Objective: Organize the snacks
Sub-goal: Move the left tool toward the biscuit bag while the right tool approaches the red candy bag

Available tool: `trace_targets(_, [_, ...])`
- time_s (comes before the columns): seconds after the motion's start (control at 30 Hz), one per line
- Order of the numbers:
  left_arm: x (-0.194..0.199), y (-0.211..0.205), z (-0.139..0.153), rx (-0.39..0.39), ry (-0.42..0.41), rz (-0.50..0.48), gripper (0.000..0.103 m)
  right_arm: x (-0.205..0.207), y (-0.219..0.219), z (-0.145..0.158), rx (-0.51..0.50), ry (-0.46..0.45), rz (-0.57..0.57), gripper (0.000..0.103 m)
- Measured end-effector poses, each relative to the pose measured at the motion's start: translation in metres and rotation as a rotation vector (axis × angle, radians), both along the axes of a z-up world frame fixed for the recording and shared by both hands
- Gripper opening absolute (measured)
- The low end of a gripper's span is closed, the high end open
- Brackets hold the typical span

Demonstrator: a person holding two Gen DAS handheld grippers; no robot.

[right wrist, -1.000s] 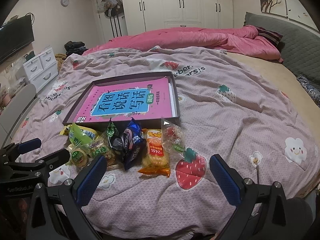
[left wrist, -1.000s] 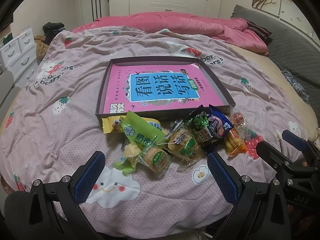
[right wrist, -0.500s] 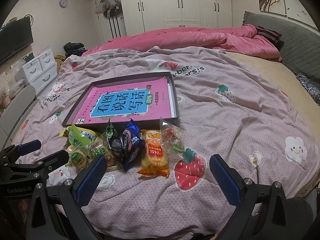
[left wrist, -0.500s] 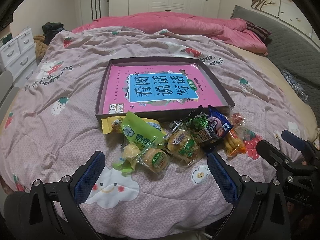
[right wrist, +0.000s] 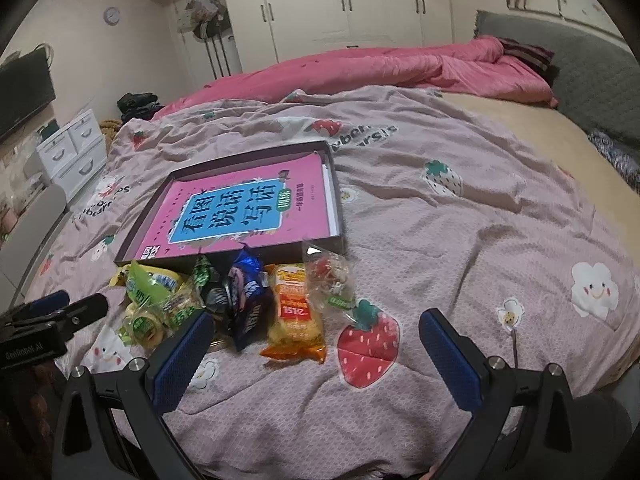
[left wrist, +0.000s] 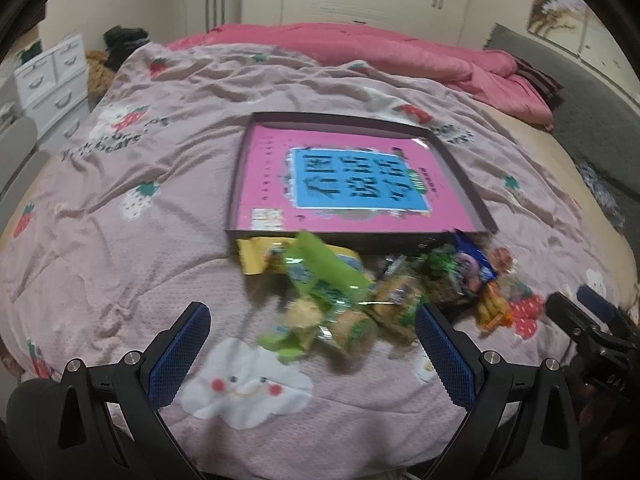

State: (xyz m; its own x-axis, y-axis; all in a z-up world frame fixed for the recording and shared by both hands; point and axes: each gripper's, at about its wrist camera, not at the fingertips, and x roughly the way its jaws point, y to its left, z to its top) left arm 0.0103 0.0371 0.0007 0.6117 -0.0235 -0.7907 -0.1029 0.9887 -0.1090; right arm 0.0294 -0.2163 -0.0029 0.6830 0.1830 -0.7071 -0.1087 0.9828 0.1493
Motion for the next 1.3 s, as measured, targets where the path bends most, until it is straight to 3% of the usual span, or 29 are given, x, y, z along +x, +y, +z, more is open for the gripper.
trace_targets(0.13, [0.007, 0.020, -0.011, -0.041, 0.037, 0.044, 0.102, 0.008, -0.004, -0.004, 0.010, 0.017, -0.003, 0.103])
trace_targets(0.3, [0.014, 0.025, -0.028, -0.101, 0.099, 0.016, 0.102, 0.014, -0.005, -0.009, 0.019, 0.036, 0.010, 0.103])
trace_targets(0.5, [0.018, 0.011, -0.045, -0.101, 0.163, -0.058, 0.102, 0.021, -0.006, -0.015, 0.008, 0.057, 0.008, 0.103])
trace_targets(0.67, [0.013, -0.010, -0.037, -0.052, 0.126, -0.132, 0.101, 0.026, -0.007, -0.018, 0.007, 0.066, 0.002, 0.103])
trace_targets(0.83, [0.011, -0.033, -0.037, -0.026, 0.125, -0.221, 0.092, 0.034, -0.011, -0.021, 0.003, 0.075, -0.008, 0.103])
trace_targets(1.0, [0.015, -0.036, -0.046, -0.045, 0.178, -0.181, 0.075, 0.043, -0.014, -0.025, -0.010, 0.087, -0.007, 0.102])
trace_targets(1.3, [0.029, -0.040, -0.053, -0.090, 0.201, -0.109, 0.074, 0.071, -0.015, -0.042, -0.006, 0.156, 0.040, 0.074])
